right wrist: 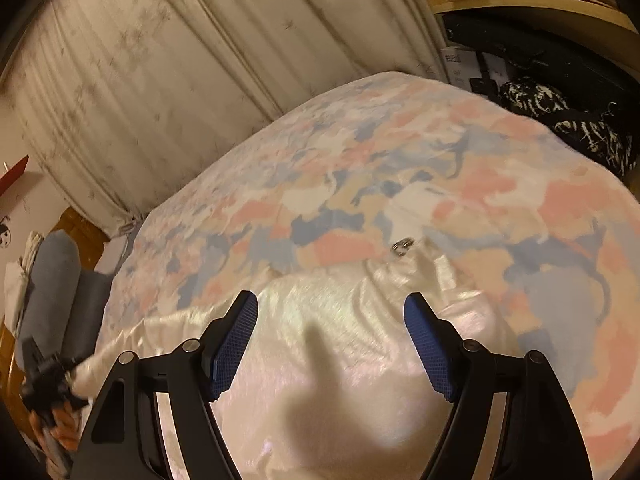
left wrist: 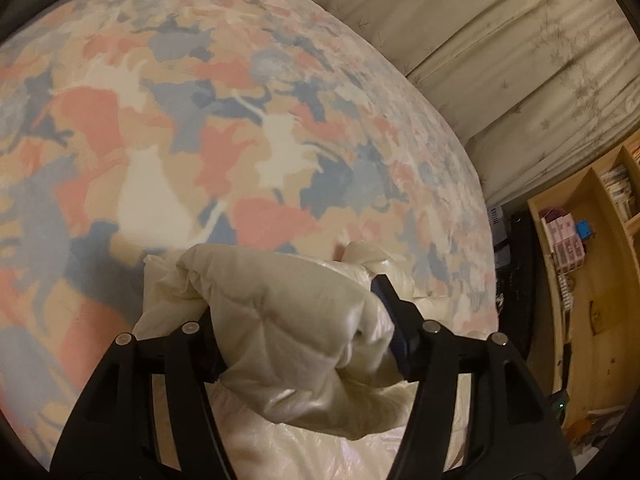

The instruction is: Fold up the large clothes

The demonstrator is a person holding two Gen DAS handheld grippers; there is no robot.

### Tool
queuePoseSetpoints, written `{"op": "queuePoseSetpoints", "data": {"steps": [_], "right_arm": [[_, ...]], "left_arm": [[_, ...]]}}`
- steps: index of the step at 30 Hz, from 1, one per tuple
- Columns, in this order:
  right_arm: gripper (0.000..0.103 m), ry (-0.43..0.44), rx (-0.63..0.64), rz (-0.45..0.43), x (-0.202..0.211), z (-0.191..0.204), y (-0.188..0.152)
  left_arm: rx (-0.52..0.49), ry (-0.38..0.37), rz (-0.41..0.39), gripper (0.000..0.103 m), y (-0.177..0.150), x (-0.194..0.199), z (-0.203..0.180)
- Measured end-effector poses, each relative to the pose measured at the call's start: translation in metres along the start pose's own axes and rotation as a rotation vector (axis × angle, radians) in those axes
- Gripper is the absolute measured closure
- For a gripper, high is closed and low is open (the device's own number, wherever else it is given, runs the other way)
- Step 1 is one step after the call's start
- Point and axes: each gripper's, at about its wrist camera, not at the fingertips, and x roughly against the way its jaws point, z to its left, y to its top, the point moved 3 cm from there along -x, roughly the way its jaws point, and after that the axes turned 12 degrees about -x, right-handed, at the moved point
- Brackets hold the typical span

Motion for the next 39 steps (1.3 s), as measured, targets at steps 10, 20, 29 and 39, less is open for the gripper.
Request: {"op": "queuePoseSetpoints", "data": {"steps": [10,20,29,39], "right_arm": [[0.026,0.022,0.171,0.044,0.001,0.048,-0.041],[0.026,0.071,0.306,0.079,0.007,0.108,-0.082],[0.027,0.021,0.440,0.128,-0.044,0.152,-0.143],[0.037,-0.222,0.407,-0.010,-0.076,0.064,-0.091]], "left_arm": [[-0.098,-0.066,-0.068,0.026,0.002,0.060,-0.021],[-0.457,0.087,-0.121,0.026,-0.032,0.053,-0.092],[-0.774,0.299,-0.063,0.054,-0.098,-0.075,-0.154],[-0.659,0.498,-0.045,0.054,-0.061,-0.107,-0.100]]}}
